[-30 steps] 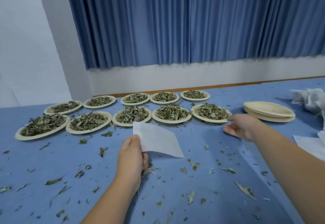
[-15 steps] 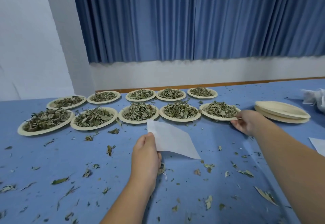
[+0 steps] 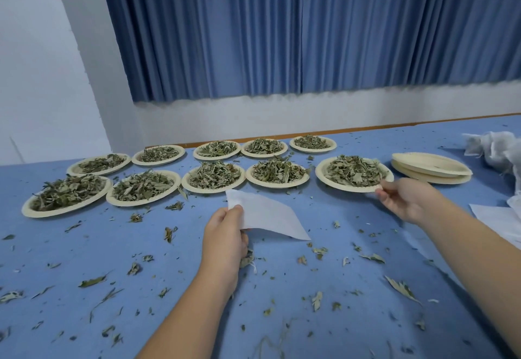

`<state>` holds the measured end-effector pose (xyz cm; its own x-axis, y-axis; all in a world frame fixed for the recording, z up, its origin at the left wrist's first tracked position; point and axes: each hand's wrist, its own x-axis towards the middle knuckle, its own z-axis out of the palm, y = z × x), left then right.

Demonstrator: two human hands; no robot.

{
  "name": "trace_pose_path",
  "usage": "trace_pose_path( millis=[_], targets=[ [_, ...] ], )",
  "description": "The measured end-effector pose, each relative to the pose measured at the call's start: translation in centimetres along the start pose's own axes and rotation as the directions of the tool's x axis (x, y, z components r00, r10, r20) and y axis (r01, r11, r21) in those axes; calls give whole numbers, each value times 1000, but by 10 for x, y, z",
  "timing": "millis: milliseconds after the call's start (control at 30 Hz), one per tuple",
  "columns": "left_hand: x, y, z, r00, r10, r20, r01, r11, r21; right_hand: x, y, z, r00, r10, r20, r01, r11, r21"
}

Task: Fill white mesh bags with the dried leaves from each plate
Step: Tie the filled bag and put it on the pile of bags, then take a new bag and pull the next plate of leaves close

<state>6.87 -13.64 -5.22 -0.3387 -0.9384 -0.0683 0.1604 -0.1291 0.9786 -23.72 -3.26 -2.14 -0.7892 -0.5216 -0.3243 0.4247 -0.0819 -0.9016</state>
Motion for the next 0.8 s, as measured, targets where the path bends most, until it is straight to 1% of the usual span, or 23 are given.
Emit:
trace_pose_path(
  millis=[67, 133, 233, 300, 400, 500, 600, 667, 733, 800],
  targets=[
    [-1, 2, 0, 1000, -24, -12, 24, 999, -26, -17, 1, -8, 998, 20, 65, -21, 1000, 20],
    [-1, 8, -2, 998, -46, -30, 44, 997, -60, -35, 2, -12, 985, 46, 168, -50, 999, 17],
    [-2, 25, -9, 995, -4, -97, -8, 993, -122, -62, 3, -12, 946, 90, 311, -80, 996, -44],
    [-4, 44, -15, 988, 38, -150, -66, 979, -191, -77, 5, -9, 914, 114, 390, -87, 992, -87],
    [-10, 76, -28, 979, 56, -195, -116, 942, -316, -96, 10, -5, 848, 171, 502, -103, 982, -162],
    [-21, 96, -38, 979, 74, -190, -137, 929, -344, -111, 19, 2, 766, 254, 590, -99, 954, -283],
    [-32, 98, -44, 981, 37, -192, -97, 943, -319, -118, 33, 8, 687, 348, 638, -104, 916, -388],
    [-40, 95, -47, 983, -6, -185, -59, 938, -343, -121, 40, 12, 650, 397, 648, -89, 887, -453],
    [-47, 89, -52, 983, -24, -182, -42, 936, -349, -123, 44, 14, 642, 415, 645, -57, 864, -500],
    [-52, 80, -58, 982, -28, -185, -36, 941, -337, -123, 46, 14, 661, 407, 631, -5, 843, -538]
  ],
)
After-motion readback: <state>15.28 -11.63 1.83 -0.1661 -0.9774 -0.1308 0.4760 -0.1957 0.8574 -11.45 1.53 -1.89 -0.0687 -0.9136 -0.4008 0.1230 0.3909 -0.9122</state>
